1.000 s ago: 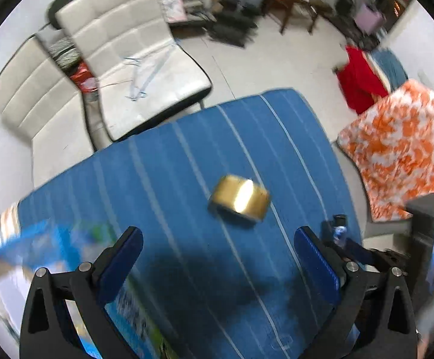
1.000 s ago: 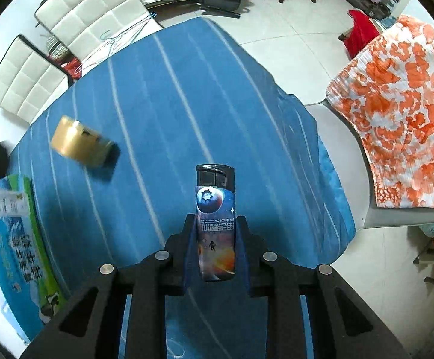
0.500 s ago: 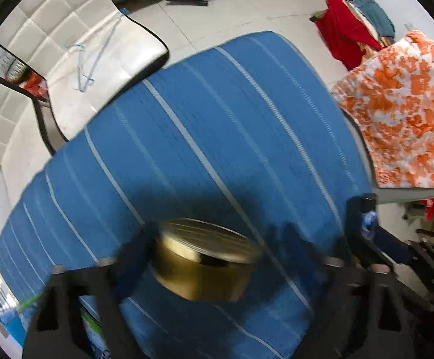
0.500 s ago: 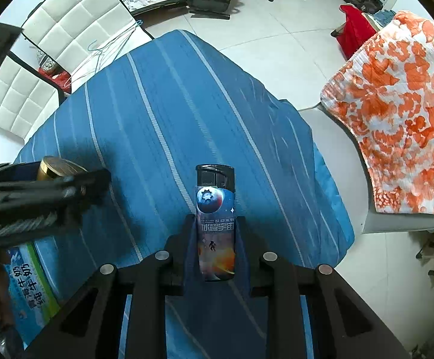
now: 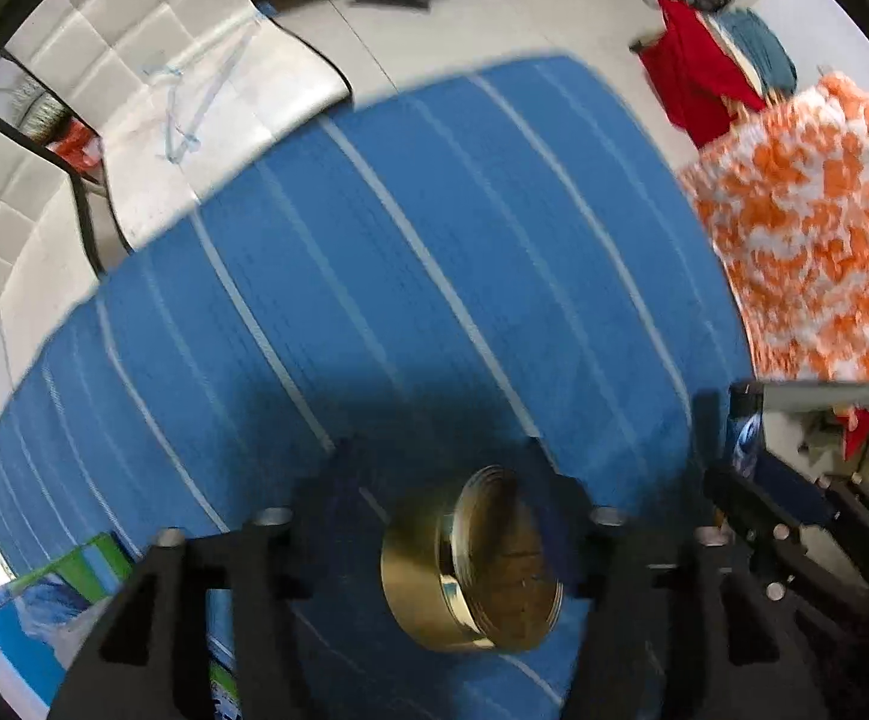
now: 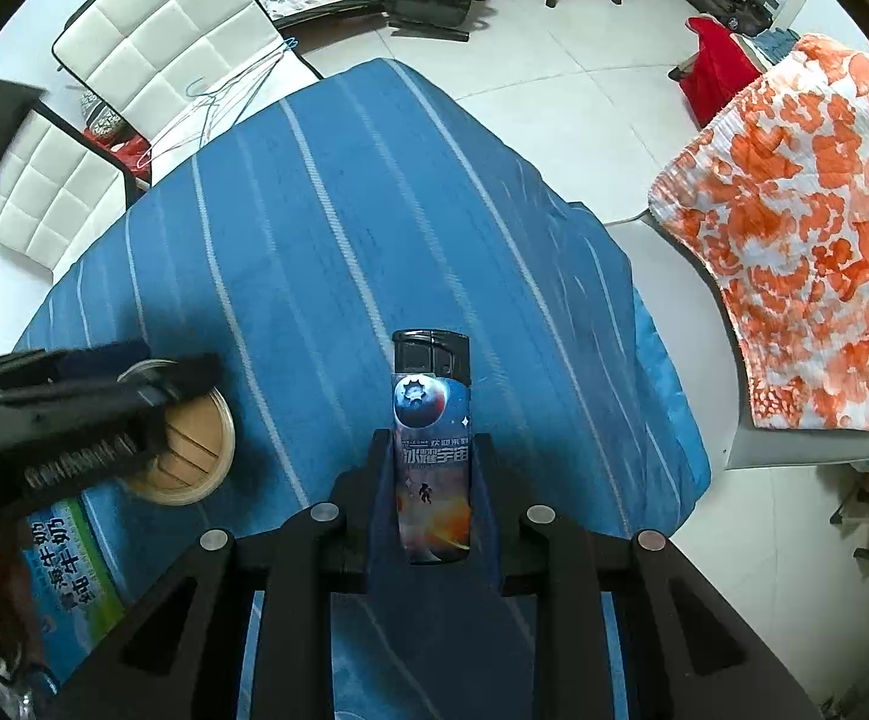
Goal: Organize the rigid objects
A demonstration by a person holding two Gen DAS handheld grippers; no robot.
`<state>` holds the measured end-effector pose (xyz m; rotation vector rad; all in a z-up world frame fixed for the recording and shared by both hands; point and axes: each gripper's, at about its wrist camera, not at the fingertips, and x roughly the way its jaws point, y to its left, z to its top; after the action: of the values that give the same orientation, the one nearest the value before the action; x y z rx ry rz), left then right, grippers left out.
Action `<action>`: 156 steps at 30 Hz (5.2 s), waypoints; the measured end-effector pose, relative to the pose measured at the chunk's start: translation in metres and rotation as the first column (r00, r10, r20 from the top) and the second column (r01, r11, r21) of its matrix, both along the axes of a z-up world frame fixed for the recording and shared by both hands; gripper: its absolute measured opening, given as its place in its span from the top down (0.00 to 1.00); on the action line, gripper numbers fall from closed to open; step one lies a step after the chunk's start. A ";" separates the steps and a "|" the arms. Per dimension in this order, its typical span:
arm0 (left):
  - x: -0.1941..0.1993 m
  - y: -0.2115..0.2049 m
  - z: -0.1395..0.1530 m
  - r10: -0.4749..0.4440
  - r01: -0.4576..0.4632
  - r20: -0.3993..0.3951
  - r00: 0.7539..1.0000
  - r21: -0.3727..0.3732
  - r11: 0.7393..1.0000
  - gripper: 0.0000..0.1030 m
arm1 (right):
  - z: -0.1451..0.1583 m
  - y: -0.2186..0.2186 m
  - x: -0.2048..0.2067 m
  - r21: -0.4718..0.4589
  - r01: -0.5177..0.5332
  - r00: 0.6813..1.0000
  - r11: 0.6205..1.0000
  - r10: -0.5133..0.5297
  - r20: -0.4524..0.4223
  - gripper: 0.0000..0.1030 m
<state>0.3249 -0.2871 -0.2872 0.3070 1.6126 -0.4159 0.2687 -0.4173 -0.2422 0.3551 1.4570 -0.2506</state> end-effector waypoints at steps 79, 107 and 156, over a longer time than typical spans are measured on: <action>-0.090 0.442 0.038 0.486 -0.480 0.047 0.873 -0.103 0.871 0.77 | 0.013 0.473 -0.031 0.271 -0.393 0.911 0.879 0.411 -0.010 0.74; -0.146 0.470 0.112 0.533 -0.520 0.161 0.830 -0.122 0.846 0.00 | 0.055 0.433 -0.039 -0.024 -0.319 0.948 0.947 0.319 -0.017 0.15; -0.276 0.420 0.317 0.511 -0.468 0.461 0.725 -0.215 0.857 0.00 | 0.329 0.384 -0.189 -0.196 -0.330 0.875 0.924 0.377 0.303 0.10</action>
<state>0.0485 0.1330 0.0300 -0.0883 1.0884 0.0202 0.0802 -0.0332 0.0871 0.0082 1.1318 0.0097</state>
